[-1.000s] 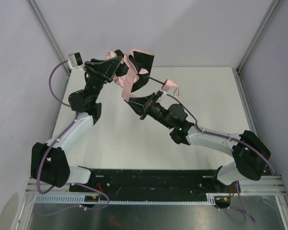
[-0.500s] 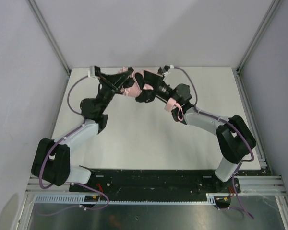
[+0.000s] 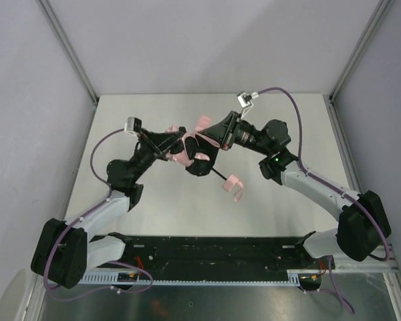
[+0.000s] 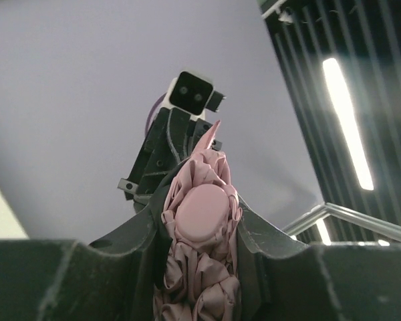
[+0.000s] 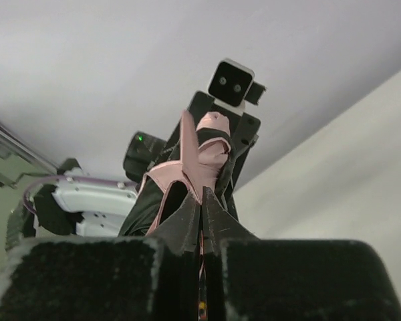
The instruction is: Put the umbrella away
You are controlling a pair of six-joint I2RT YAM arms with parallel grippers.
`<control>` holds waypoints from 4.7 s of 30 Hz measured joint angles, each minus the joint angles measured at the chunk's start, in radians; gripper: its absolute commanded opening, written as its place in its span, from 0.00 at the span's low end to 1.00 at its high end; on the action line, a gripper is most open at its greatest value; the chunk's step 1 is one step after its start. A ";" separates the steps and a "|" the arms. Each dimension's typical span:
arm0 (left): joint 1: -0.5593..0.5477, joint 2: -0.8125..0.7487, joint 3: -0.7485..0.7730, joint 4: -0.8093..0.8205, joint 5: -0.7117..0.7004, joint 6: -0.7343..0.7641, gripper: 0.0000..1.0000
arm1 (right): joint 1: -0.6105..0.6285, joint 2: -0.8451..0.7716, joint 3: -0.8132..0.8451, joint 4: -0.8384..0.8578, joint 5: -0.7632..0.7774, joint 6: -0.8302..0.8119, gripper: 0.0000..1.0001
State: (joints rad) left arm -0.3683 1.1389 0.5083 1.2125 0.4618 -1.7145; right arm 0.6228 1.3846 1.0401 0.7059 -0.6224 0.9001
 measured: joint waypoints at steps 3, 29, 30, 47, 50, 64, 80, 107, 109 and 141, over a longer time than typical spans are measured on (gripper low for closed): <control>0.001 -0.013 -0.051 -0.038 0.032 0.024 0.00 | -0.002 -0.006 -0.076 0.033 -0.015 -0.016 0.00; 0.019 -0.246 -0.029 -0.626 0.029 0.353 0.00 | 0.061 0.084 -0.166 0.270 -0.010 0.372 0.00; 0.019 -0.248 -0.027 -0.626 0.046 0.352 0.00 | 0.072 0.059 -0.169 0.244 -0.002 0.327 0.00; 0.055 -0.189 -0.027 -0.866 0.203 0.346 0.00 | 0.421 -0.136 -0.051 -0.548 0.396 -0.682 0.00; 0.055 -0.181 -0.026 -0.914 0.221 0.355 0.00 | 0.492 -0.135 -0.014 -0.667 0.483 -0.818 0.00; 0.057 -0.089 0.021 -1.201 0.138 0.550 0.00 | 0.728 0.083 0.085 -0.821 0.973 -1.279 0.00; 0.086 0.018 0.052 -1.448 -0.007 0.688 0.00 | 0.808 0.348 0.115 -0.760 1.186 -1.635 0.00; 0.107 0.066 0.105 -1.655 -0.126 0.816 0.00 | 0.928 0.712 0.266 -0.664 1.686 -1.860 0.73; 0.108 0.066 0.124 -1.669 -0.108 0.829 0.00 | 0.916 0.649 0.259 -0.678 1.664 -1.821 0.91; -0.188 -0.072 0.267 -1.032 -0.253 1.548 0.00 | -0.018 -0.512 -0.225 -0.902 0.527 -0.626 0.99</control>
State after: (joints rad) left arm -0.5564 1.0664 0.7757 0.1806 0.2092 -0.1665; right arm 0.6044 0.8730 0.8150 -0.1959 -0.0952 0.2741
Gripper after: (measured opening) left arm 0.384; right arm 0.992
